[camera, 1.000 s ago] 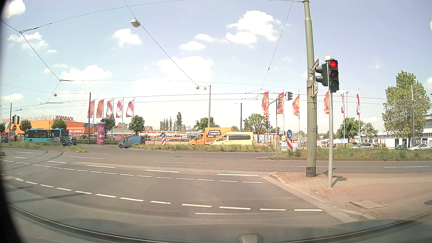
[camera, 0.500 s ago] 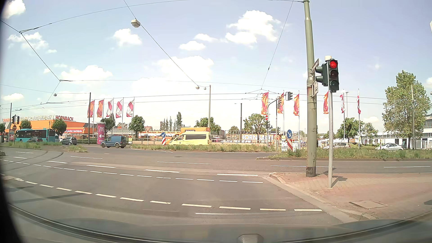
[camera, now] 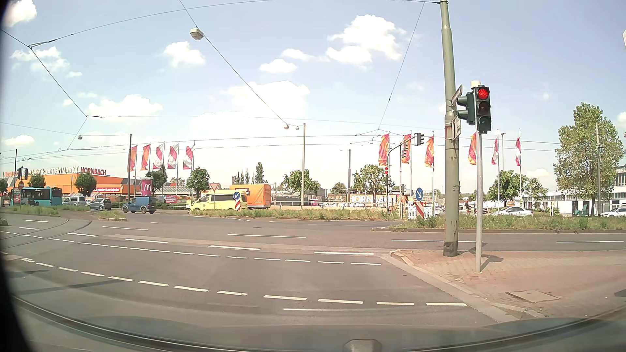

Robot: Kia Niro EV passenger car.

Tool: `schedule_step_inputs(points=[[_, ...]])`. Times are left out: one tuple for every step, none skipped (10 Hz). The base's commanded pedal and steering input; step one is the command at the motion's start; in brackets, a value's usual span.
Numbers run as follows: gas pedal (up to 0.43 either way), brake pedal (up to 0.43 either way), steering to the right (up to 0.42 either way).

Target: Follow the waypoints while adhering to traffic rules and regulations

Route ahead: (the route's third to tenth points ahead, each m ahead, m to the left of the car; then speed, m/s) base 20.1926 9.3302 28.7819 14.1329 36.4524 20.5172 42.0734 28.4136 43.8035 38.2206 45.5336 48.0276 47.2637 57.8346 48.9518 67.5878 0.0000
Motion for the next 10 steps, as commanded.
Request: schedule_step_inputs(points=[[0.000,0.348,-0.048],[0.000,0.348,-0.049],[0.000,0.348,-0.048],[0.000,0.348,-0.048],[0.000,0.348,-0.049],[0.000,0.348,-0.048],[0.000,0.348,-0.048],[0.000,0.348,-0.049],[0.000,0.348,-0.048],[0.000,0.348,-0.049]])
